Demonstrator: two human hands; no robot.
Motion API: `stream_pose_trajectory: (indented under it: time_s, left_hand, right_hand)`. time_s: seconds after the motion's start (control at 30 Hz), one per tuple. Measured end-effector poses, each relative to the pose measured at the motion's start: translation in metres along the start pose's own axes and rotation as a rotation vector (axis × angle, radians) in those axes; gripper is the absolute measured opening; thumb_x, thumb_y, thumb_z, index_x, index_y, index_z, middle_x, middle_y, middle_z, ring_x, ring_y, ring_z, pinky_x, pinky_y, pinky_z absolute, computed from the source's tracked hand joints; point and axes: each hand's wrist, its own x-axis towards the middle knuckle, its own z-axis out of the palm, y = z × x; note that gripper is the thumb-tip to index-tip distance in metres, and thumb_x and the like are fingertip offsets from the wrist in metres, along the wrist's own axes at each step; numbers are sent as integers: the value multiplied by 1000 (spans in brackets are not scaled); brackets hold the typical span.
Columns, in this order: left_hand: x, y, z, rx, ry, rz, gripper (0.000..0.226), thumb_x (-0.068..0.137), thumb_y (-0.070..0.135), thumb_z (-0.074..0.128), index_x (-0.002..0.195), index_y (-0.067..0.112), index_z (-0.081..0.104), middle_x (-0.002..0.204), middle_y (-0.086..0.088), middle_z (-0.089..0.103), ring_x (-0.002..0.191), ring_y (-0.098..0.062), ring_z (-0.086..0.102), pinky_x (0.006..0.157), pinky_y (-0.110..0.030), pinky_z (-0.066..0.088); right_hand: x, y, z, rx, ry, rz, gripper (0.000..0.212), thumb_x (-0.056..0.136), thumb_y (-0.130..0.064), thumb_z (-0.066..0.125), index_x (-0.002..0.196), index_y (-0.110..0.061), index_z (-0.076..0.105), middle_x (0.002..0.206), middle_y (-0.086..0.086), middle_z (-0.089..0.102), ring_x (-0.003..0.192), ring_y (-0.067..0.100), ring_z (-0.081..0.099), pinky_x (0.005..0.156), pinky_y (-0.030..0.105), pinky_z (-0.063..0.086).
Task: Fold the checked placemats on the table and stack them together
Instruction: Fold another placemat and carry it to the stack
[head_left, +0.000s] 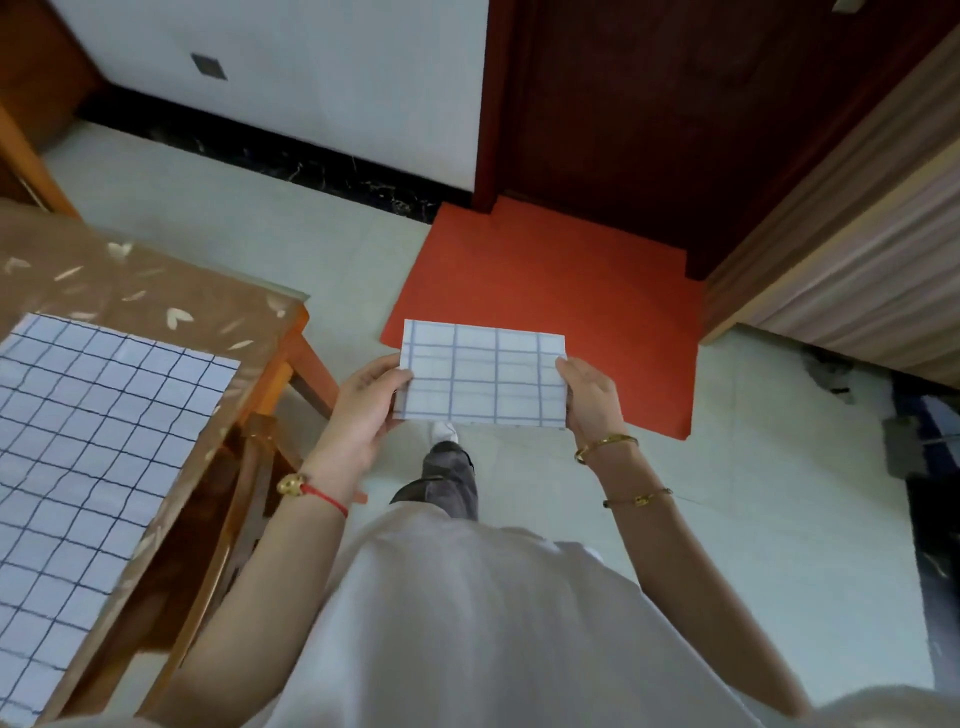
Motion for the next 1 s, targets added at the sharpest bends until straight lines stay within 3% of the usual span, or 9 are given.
stream_pose_trajectory:
  time_s: [0.1,0.2,0.3,0.47,0.57,0.67,0.83,1.0]
  left_hand:
    - [51,32,4,-37,24,8,21,95,8,54,94,21,69,83,3,72,79,-14,66,71,-27,53]
    - [99,71,7,-78,57,32,20,95,7,53,98,19,69,85,2,73,79,-11,68,68,-24,54]
    - [144,109,7,-98,90,59,20,96,9,53,93,22,69,81,7,74,75,-6,68,63,-20,52]
    - [209,154,1,-96,171,45,19,95,12,54,91,23,69,82,5,70,75,-7,64,60,-19,50]
    - [240,172,-1,-127,213,37,17,96,11,54,92,22,67,80,5,68,71,-6,62,54,-15,49]
    - [272,190,-5,-165,247,36,18,96,8,52,95,19,66,73,7,68,64,-3,61,51,-15,49]
    - [329,226,-14,-215,365,44,20,96,7,51,99,16,68,81,2,68,68,-6,61,53,-16,51]
    - [385,268,-24,-318,475,71,20,97,9,50,104,16,67,82,4,68,65,-1,62,56,-16,52]
  right_hand:
    - [60,-28,23,-15,-27,-15,21,76,-40,63,82,-24,75,92,7,69,91,27,65,84,44,50]
    - [114,-71,54,-5,-81,-30,17,85,-30,62,78,-18,72,82,10,64,82,28,58,78,44,47]
    - [167,-107,88,40,-127,-54,22,95,-13,56,77,-15,68,76,0,69,81,25,61,82,43,49]
    - [237,-146,130,-36,-185,-64,25,94,-20,57,75,-23,73,88,6,70,88,28,64,91,48,50]
    - [275,-164,157,-60,-229,-74,31,94,-20,57,69,-27,74,83,5,66,84,25,61,86,46,49]
    - [315,-182,184,-92,-286,-72,25,93,-19,56,73,-22,72,80,5,64,81,23,57,78,39,45]
    - [381,-222,239,-113,-400,-72,20,96,-14,53,82,-15,68,79,3,63,76,18,57,69,29,46]
    - [450,-271,303,-184,-571,-78,24,95,-15,54,80,-19,71,77,-1,68,77,15,61,74,33,47]
